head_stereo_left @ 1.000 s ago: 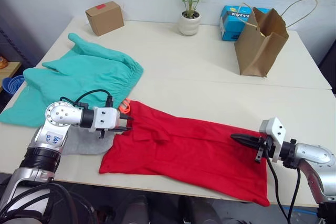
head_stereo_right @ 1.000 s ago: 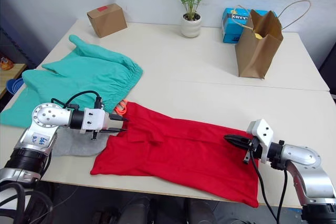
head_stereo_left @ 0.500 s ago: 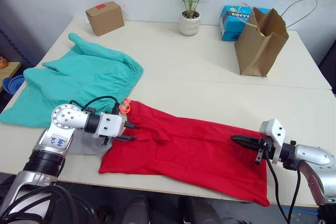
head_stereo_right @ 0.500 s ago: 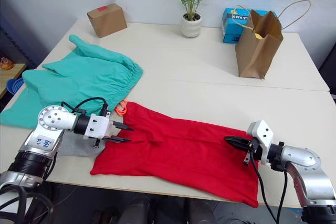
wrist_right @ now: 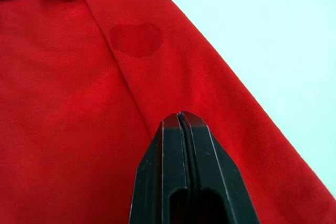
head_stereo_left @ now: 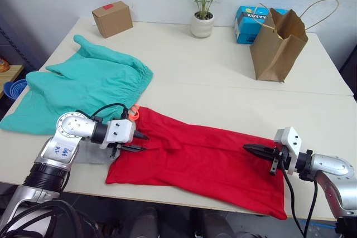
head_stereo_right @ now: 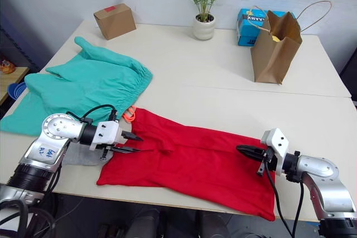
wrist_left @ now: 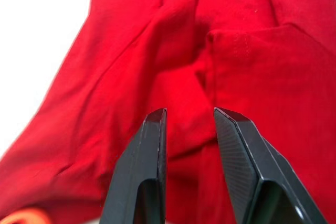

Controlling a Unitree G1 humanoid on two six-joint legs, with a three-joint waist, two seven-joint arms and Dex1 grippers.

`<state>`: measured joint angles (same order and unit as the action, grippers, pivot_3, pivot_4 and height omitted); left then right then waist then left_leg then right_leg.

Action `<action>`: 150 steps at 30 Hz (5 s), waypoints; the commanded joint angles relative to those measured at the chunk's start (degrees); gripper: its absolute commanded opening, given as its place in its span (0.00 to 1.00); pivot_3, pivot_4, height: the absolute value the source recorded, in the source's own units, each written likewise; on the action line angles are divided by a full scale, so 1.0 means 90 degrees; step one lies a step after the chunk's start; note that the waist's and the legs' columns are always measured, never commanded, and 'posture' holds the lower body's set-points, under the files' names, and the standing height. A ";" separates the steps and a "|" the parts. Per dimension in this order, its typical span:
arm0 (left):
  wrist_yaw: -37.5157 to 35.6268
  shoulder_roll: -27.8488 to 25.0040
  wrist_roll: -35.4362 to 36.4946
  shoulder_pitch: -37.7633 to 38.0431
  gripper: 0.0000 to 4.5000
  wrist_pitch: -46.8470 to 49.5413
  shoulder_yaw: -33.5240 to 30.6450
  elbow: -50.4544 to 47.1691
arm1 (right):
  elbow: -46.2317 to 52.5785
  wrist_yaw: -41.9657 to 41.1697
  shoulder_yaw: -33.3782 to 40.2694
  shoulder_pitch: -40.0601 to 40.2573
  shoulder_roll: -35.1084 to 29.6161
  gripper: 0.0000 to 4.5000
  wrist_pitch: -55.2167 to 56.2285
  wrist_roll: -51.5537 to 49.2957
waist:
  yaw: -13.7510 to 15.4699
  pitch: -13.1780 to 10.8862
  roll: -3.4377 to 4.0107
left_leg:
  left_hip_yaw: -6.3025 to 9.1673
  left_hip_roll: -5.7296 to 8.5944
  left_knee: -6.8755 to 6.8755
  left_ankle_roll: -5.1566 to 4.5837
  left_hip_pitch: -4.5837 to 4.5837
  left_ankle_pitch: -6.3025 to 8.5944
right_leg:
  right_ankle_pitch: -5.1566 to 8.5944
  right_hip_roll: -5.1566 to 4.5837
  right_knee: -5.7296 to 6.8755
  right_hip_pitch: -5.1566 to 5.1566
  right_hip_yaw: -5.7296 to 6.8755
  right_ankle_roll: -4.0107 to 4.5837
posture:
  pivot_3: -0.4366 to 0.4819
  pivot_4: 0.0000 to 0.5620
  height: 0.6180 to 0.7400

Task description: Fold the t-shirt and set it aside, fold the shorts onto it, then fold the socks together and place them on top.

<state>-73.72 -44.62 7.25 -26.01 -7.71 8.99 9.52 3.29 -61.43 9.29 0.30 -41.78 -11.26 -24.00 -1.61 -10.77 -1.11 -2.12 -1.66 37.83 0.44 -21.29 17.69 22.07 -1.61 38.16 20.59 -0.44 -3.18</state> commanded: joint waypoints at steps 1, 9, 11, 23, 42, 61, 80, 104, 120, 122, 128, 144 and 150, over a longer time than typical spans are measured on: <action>0.0166 0.0054 -0.0054 0.0043 0.34 0.0044 -0.0012 -0.0231 | 0.0120 -0.0015 0.0030 -0.0019 0.0036 0.00 0.0042 -0.0074 | -0.0001 0.0000 0.0000 | 0.0000 0.0000 0.0000 0.0000 0.0000 0.0000 | 0.0000 0.0000 0.0000 0.0000 0.0000 0.0000 | 0.48 0.27 1.00; 0.0321 0.0127 -0.0411 0.0124 0.34 -0.0003 0.0275 -0.0331 | 0.0168 0.0017 0.0023 0.0037 0.0082 0.00 0.0016 -0.0081 | -0.0001 0.0000 0.0000 | 0.0000 0.0000 0.0000 0.0000 0.0001 0.0000 | 0.0000 0.0000 0.0000 0.0000 0.0000 0.0000 | 0.48 0.27 1.00; 0.0375 0.0127 -0.0419 0.0154 0.34 0.0064 0.0282 -0.0389 | 0.0182 0.0024 0.0027 0.0049 0.0095 0.00 0.0005 -0.0078 | 0.0000 0.0000 0.0000 | 0.0000 0.0000 0.0000 0.0000 0.0000 0.0000 | 0.0000 0.0000 0.0000 0.0000 0.0000 0.0000 | 0.48 0.27 1.00; 0.0998 0.0077 -0.1124 0.0130 0.34 -0.0061 0.0375 -0.0269 | 0.0199 0.0071 0.0004 0.0031 0.0173 0.00 0.0020 -0.0081 | -0.0002 0.0001 0.0001 | 0.0000 0.0000 0.0000 0.0000 0.0008 0.0000 | 0.0000 0.0000 0.0002 -0.0006 -0.0001 0.0000 | 0.48 0.27 1.00; 0.0141 -0.0242 0.0005 -0.0425 0.01 0.0179 -0.0289 0.0451 | 0.0225 0.0069 -0.0056 0.0027 0.0201 0.00 -0.0064 -0.0106 | -0.0007 0.0001 0.0001 | 0.0000 -0.0001 0.0000 0.0000 0.0002 0.0000 | 0.0000 0.0001 0.0002 0.0001 0.0000 0.0000 | 0.48 0.27 1.00; -0.0215 -0.0154 0.0439 -0.0321 0.21 0.0714 -0.0442 0.0536 | 0.0284 0.0107 -0.0041 0.0014 0.0139 0.00 -0.0405 -0.0286 | -0.0003 0.0000 0.0001 | 0.0001 0.0000 -0.0002 0.0000 -0.0001 0.0000 | 0.0000 -0.0001 -0.0002 0.0001 0.0001 0.0000 | 0.48 0.27 1.00; 0.0504 0.0118 0.1665 -0.0533 0.77 0.3366 -0.1191 -0.0636 | 0.1450 0.0154 0.0062 -0.0465 -0.0082 0.44 -0.1245 -0.0979 | 0.0001 -0.0003 -0.0002 | 0.0004 0.0001 -0.0008 0.0000 -0.0005 0.0000 | 0.0000 -0.0003 -0.0015 0.0001 0.0002 -0.0001 | 0.48 0.27 1.00; 0.2783 0.0981 0.0138 -0.0060 0.00 0.3303 -0.0750 -0.0764 | -0.0715 0.0980 0.0603 0.0053 -0.0050 0.00 0.0474 0.0470 | 0.0001 -0.0002 -0.0004 | 0.0001 0.0000 -0.0017 0.0016 0.0010 -0.0010 | -0.0002 0.0005 -0.0010 -0.0007 0.0000 -0.0003 | 0.48 0.27 1.00; -0.0468 -0.0272 0.2711 0.1278 0.55 0.2558 -0.2256 -0.1962 | 0.0172 -0.1287 0.0195 -0.0748 -0.3047 0.59 -0.2445 -0.0727 | -0.0024 -0.0013 0.0006 | 0.0001 -0.0002 -0.0068 0.0020 0.0008 -0.0018 | -0.0009 0.0000 -0.0052 0.0002 0.0002 0.0011 | 0.48 0.27 1.00; -0.0499 -0.0242 0.2787 0.1514 0.68 0.2442 -0.2323 -0.2117 | 0.0031 -0.1380 -0.0225 -0.1197 -0.3105 0.73 -0.2568 -0.0554 | -0.0016 -0.0015 0.0008 | 0.0000 -0.0003 -0.0069 0.0019 -0.0002 -0.0017 | -0.0008 0.0000 -0.0057 0.0012 0.0001 0.0013 | 0.48 0.27 1.00; -0.0405 -0.0283 0.3103 0.1411 1.00 0.2353 -0.2579 -0.2485 | -0.1136 -0.1610 -0.1479 -0.2704 -0.2985 1.00 -0.2687 0.0329 | -0.0003 -0.0022 0.0016 | 0.0004 0.0004 -0.0057 0.0009 -0.0010 -0.0022 | -0.0009 -0.0012 -0.0048 0.0014 0.0006 0.0014 | 0.48 0.27 1.00; 0.0147 -0.0247 0.3225 0.2121 1.00 0.2727 -0.2353 -0.3298 | -0.2486 -0.2400 -0.2455 -0.3594 -0.2339 0.50 -0.2545 0.1376 | -0.0067 -0.0026 0.0025 | 0.0000 -0.0001 -0.0056 0.0016 -0.0011 -0.0030 | -0.0008 -0.0003 -0.0022 0.0032 0.0001 0.0021 | 0.48 0.27 1.00; 0.0158 -0.0282 0.3223 0.1931 1.00 0.2777 -0.2273 -0.3191 | -0.2187 -0.2929 -0.2454 -0.3303 -0.2511 0.03 -0.2628 0.1274 | -0.0023 -0.0026 0.0026 | 0.0001 -0.0001 -0.0067 0.0016 -0.0009 -0.0029 | -0.0008 -0.0001 -0.0032 0.0030 0.0003 0.0020 | 0.48 0.27 1.00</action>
<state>-72.47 -46.66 35.80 -7.91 17.49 -11.16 -18.79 -17.52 -86.29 -13.29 -29.68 -63.03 -35.08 -12.36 -1.82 -11.00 -0.88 -2.12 -1.67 37.24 0.58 -21.38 17.43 22.00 -1.63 37.87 20.86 -0.41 -2.99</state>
